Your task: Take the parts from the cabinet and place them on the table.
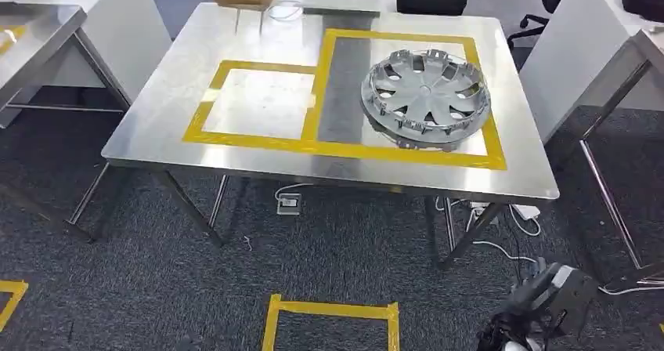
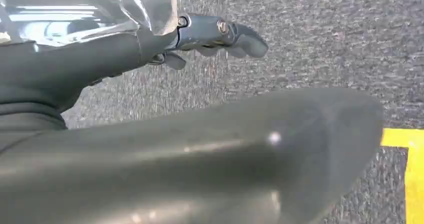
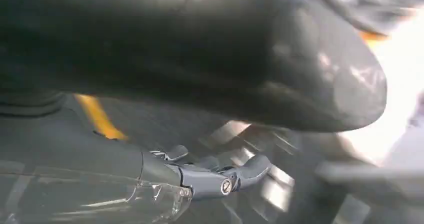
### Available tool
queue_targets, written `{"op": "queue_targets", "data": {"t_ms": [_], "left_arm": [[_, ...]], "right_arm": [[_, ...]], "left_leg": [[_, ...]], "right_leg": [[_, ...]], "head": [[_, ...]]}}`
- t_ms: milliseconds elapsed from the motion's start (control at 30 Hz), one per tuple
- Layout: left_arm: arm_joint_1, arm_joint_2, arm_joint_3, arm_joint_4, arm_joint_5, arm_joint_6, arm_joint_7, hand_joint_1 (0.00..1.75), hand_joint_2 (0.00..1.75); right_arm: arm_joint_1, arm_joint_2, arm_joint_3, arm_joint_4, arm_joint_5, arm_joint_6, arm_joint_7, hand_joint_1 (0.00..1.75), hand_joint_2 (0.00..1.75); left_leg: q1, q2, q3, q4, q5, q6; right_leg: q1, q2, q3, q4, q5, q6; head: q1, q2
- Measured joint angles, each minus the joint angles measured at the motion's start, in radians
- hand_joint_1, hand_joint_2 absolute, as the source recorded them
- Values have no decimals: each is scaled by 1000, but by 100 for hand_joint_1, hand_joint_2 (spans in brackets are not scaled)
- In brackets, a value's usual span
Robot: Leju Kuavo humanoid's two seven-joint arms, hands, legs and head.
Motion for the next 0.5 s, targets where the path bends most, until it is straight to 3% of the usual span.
{"op": "queue_targets", "data": {"t_ms": [67,100,133,167,200,233,267,300,333,367,400,433,500], "left_arm": [[-8,6,-13,12,11,-5,4,0,0],[-14,8,-21,16,12,-6,4,0,0],[-17,10,-25,17,16,-7,5,0,0],[-18,12,-29,18,21,-7,8,0,0],[-18,14,-37,22,22,-7,12,0,0],[-22,17,-49,27,25,-8,22,0,0],[-28,20,-60,31,30,-8,32,0,0],[-34,21,-72,33,31,-8,41,0,0],[-39,24,-79,33,32,-8,47,0,0],[-43,25,-87,34,33,-9,54,0,0],[-47,29,-92,34,34,-9,57,0,0],[-49,32,-98,34,36,-10,60,0,0],[-54,37,-112,34,41,-9,64,0,0]], "right_arm": [[-7,-13,0,90,-48,44,23,0,0],[-10,-25,0,139,-63,64,27,0,0],[-16,-34,1,175,-72,76,28,0,0],[-28,-43,0,229,-79,91,29,0,0],[-47,-52,0,296,-82,106,29,0,0],[-75,-61,3,395,-81,124,29,0,0],[-98,-69,7,484,-81,142,30,0,0],[-107,-76,13,561,-77,155,31,0,0],[-110,-80,17,606,-74,160,31,0,0],[-119,-84,21,658,-70,167,29,0,0],[-133,-86,23,694,-69,170,28,0,0],[-149,-89,27,737,-68,174,27,0,0],[-170,-93,37,811,-51,170,39,0,0]], "left_leg": [[4,3,-11,-22,35,18],[9,7,-22,-30,56,24],[9,4,-44,-30,71,33],[8,4,-62,-29,84,33],[6,7,-80,-28,97,33],[5,11,-96,-26,111,32],[5,12,-112,-24,125,30],[5,11,-134,-18,138,28],[6,8,-154,-12,148,25],[7,7,-172,-3,156,20],[6,7,-186,11,163,13],[-1,9,-201,23,167,6],[3,14,-201,22,186,-5]], "right_leg": [[8,2,-4,-10,16,11],[5,2,-22,8,-16,4],[4,2,-41,57,-73,-10],[5,2,-64,126,-130,-21],[5,2,-84,209,-178,-24],[5,2,-94,280,-195,-17],[4,2,-88,315,-181,-3],[2,2,-61,305,-148,14],[1,2,-17,259,-116,26],[1,1,41,182,-99,29],[0,0,114,81,-121,22],[8,2,175,-14,-167,10],[13,6,151,-4,-164,-4]], "head": [[0,0],[2,0],[5,0],[7,0],[7,0],[7,0],[7,0],[8,0],[8,0],[8,0],[8,0],[8,0],[5,0]]}}
